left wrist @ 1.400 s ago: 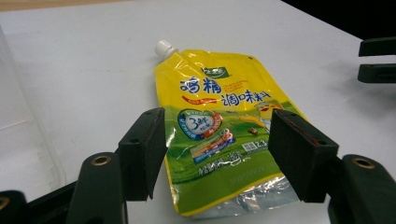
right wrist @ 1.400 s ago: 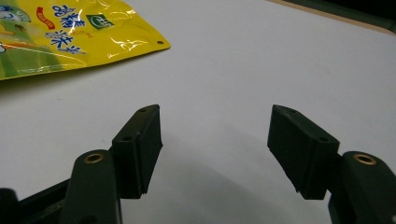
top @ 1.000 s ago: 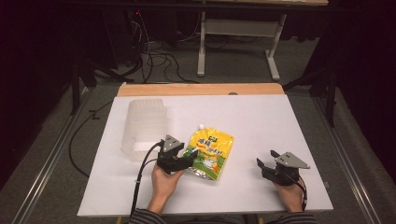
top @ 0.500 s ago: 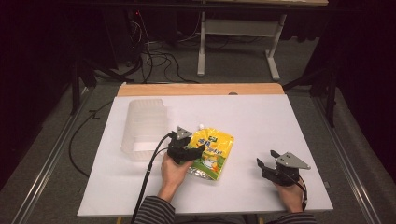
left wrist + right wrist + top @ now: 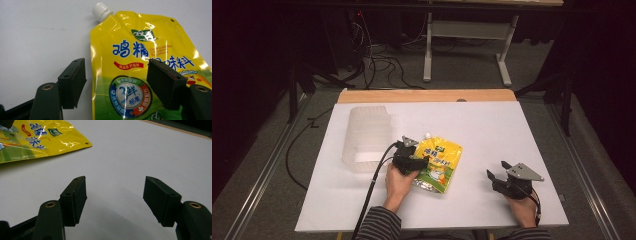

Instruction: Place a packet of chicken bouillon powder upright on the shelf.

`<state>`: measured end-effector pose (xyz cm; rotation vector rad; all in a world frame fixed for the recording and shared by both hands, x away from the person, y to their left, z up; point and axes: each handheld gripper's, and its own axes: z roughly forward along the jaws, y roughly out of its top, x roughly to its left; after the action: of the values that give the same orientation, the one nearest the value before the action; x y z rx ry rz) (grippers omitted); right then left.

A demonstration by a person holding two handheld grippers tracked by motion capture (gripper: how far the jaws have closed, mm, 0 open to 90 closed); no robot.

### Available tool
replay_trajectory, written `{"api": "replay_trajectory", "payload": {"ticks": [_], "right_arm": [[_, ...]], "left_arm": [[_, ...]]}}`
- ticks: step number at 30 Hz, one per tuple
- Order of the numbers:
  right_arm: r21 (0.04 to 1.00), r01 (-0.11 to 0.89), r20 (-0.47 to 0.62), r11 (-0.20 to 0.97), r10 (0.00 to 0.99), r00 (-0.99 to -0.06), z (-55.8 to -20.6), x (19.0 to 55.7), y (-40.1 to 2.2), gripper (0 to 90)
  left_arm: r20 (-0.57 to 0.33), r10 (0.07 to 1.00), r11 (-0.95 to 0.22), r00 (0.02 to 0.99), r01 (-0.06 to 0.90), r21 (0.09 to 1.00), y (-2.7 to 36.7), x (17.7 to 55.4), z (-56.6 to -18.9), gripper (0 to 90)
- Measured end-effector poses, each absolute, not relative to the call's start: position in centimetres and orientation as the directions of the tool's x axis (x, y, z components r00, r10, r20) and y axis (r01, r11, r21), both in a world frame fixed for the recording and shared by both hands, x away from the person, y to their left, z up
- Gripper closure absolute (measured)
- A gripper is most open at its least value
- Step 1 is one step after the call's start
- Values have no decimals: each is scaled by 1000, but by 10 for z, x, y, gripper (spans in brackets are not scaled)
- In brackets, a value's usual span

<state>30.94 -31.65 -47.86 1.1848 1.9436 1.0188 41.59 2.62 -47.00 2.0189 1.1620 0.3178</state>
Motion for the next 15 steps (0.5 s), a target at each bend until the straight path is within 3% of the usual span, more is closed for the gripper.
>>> {"api": "replay_trajectory", "payload": {"ticks": [15], "right_arm": [[857,423,-122,295,913,-390,-479,309,-316,357]], "left_arm": [[-168,811,-305,561,650,696,22,416,-475,431]]}}
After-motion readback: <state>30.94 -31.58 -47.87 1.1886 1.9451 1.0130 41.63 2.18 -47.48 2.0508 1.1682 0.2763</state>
